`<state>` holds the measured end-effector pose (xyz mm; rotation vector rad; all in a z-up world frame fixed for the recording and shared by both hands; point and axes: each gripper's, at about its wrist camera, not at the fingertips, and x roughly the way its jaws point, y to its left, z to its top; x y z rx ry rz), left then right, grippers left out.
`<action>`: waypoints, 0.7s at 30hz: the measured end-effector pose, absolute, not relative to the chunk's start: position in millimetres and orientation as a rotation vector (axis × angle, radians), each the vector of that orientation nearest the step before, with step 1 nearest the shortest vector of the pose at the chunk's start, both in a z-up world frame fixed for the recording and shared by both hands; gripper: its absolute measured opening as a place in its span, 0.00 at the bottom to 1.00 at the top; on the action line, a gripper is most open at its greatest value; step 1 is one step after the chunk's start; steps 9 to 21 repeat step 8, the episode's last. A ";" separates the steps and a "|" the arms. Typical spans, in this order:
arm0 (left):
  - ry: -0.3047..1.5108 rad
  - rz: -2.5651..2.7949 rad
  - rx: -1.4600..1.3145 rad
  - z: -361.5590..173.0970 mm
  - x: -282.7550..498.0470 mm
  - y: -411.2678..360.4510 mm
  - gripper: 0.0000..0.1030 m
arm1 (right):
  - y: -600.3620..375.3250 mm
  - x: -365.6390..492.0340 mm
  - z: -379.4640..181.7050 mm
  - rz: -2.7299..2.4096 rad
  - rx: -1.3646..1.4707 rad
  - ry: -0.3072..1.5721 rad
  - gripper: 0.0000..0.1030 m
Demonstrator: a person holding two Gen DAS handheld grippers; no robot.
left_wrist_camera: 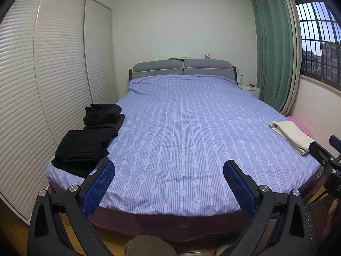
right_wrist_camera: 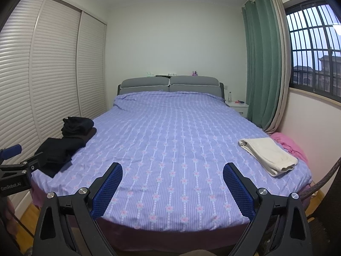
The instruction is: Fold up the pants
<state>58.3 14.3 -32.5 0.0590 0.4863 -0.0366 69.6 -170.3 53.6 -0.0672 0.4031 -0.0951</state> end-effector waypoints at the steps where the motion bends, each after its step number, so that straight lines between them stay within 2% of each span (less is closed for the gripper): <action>1: 0.488 -0.039 0.059 -32.6 58.5 13.7 1.00 | -170.3 69.7 53.4 -0.096 -0.067 0.403 0.94; 21: 0.495 -0.054 0.089 -34.8 61.9 7.9 1.00 | -170.0 70.8 52.5 -0.090 -0.062 0.407 0.94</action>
